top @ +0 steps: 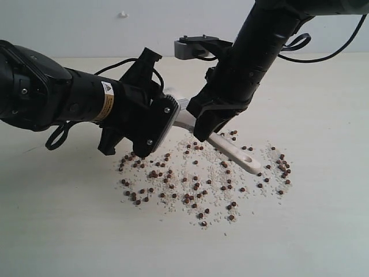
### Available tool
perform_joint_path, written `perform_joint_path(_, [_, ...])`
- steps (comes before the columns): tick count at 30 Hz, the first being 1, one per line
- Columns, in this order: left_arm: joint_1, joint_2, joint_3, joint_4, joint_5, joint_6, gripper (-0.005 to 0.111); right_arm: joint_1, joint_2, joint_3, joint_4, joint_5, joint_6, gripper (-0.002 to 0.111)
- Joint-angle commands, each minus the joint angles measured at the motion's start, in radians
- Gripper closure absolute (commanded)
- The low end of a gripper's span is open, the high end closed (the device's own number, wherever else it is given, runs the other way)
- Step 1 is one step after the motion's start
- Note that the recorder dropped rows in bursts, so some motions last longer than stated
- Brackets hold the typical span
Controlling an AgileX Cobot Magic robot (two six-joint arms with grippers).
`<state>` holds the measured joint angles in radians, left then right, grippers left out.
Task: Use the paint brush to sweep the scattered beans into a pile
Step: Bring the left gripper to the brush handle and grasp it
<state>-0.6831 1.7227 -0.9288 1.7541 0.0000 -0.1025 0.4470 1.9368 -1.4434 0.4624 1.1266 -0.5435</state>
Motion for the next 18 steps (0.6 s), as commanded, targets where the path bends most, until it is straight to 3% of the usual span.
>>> perform_joint_path(1, [-0.005,-0.001,-0.005,-0.01,-0.034,-0.001,0.06,-0.005,-0.004,-0.01,0.01,0.002,-0.012,0.108])
perform_joint_path(18, [-0.005,0.067,-0.039,-0.01,0.009,0.021,0.063,-0.005,-0.004,-0.01,0.01,0.01,-0.006,0.108])
